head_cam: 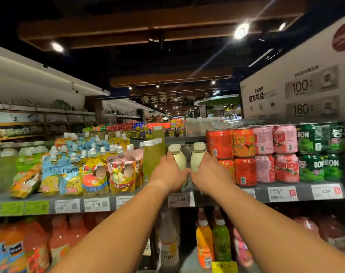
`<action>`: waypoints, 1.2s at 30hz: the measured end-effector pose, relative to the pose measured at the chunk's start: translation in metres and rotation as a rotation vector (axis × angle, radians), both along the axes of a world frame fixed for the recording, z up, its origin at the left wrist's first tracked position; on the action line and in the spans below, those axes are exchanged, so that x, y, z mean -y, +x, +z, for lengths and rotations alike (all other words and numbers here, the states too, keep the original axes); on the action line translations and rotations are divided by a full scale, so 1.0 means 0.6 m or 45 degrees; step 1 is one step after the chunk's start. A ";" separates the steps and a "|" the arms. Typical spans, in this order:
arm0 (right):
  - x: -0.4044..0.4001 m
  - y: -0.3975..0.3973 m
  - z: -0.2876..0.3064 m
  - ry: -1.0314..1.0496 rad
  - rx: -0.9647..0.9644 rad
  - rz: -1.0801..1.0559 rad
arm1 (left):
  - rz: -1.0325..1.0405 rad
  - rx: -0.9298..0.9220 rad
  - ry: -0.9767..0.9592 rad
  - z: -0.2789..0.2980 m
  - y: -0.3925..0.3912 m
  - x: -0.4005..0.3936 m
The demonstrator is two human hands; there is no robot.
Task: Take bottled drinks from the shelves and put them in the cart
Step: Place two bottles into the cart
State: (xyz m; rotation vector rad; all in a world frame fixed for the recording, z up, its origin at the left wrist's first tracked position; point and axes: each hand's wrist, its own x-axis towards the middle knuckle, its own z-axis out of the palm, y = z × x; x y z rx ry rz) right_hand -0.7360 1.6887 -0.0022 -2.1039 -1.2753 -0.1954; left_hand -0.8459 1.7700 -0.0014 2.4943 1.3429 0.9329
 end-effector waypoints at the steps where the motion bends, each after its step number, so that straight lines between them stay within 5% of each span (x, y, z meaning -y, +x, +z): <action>1: -0.005 0.000 0.001 0.000 -0.007 -0.012 | 0.012 0.031 -0.026 0.001 0.003 -0.003; 6: -0.034 -0.001 0.006 0.041 -0.054 -0.093 | 0.064 0.161 -0.134 0.004 0.014 -0.017; 13: -0.057 -0.004 -0.005 0.094 0.013 -0.155 | 0.210 0.011 -0.013 0.004 0.022 -0.016; 36: -0.055 0.024 0.011 0.078 -0.019 0.033 | 0.064 0.211 -0.167 0.002 0.004 -0.029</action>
